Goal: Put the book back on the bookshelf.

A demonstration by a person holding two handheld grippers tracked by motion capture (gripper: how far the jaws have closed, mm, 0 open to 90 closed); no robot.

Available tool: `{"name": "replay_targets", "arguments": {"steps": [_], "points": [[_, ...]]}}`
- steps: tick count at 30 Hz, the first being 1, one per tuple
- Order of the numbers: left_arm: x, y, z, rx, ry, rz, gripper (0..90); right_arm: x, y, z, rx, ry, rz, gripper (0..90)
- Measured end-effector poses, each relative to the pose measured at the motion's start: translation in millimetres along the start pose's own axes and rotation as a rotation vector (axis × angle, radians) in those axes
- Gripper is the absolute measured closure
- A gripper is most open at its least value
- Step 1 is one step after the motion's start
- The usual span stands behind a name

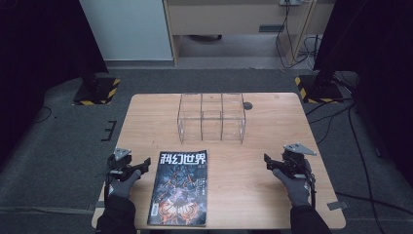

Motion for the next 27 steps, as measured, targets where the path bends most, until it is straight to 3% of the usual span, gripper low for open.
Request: {"name": "replay_targets", "arguments": {"steps": [9,14,27], "points": [[-6.6,-2.4,1.3,-0.006,0.021,-0.024,20.0,41.7,-13.1,6.5,-0.029,-0.074,0.04,14.1],[-10.1,-2.8,2.7,-0.008,0.03,-0.042,19.8,54.6,-18.3,9.3,-0.051,-0.094,0.054,14.1],[-18.7,3.1,0.4,0.018,0.041,-0.066,18.6,108.2,-16.9,3.4,-0.031,-0.177,0.107,14.6]]}}
Point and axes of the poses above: each handheld gripper's, and its own axes: z roughly backward along the jaws, y roughly out of its underside, x roughly to its left, the point moved 10 cm from there along -z, roughly forward along the jaws, and after that the axes turned 10 degrees about -z, right-handed, at the moved point
